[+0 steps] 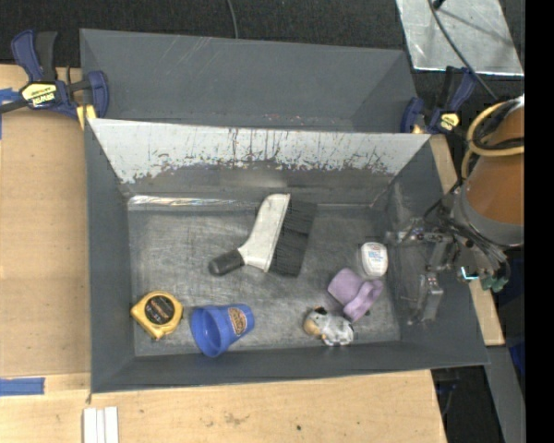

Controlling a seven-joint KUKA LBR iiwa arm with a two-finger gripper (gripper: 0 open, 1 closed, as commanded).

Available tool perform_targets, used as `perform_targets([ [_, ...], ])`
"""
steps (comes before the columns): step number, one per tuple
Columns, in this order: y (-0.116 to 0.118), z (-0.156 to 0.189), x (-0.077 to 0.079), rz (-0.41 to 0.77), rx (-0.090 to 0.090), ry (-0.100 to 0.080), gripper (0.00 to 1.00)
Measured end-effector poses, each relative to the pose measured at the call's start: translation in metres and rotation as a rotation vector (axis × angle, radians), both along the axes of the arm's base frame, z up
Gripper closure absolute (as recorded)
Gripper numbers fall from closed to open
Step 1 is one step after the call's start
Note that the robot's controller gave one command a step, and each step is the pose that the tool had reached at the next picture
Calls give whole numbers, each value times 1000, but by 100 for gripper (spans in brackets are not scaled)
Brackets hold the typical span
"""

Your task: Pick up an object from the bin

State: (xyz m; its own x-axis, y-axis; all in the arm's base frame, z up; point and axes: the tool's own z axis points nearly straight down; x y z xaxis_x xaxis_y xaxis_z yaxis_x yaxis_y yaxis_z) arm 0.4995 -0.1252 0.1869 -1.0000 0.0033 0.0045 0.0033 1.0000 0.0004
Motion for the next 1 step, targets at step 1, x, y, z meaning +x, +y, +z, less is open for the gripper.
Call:
perform_targets([
  [1,0,4,2,3,-2,-8,0],
])
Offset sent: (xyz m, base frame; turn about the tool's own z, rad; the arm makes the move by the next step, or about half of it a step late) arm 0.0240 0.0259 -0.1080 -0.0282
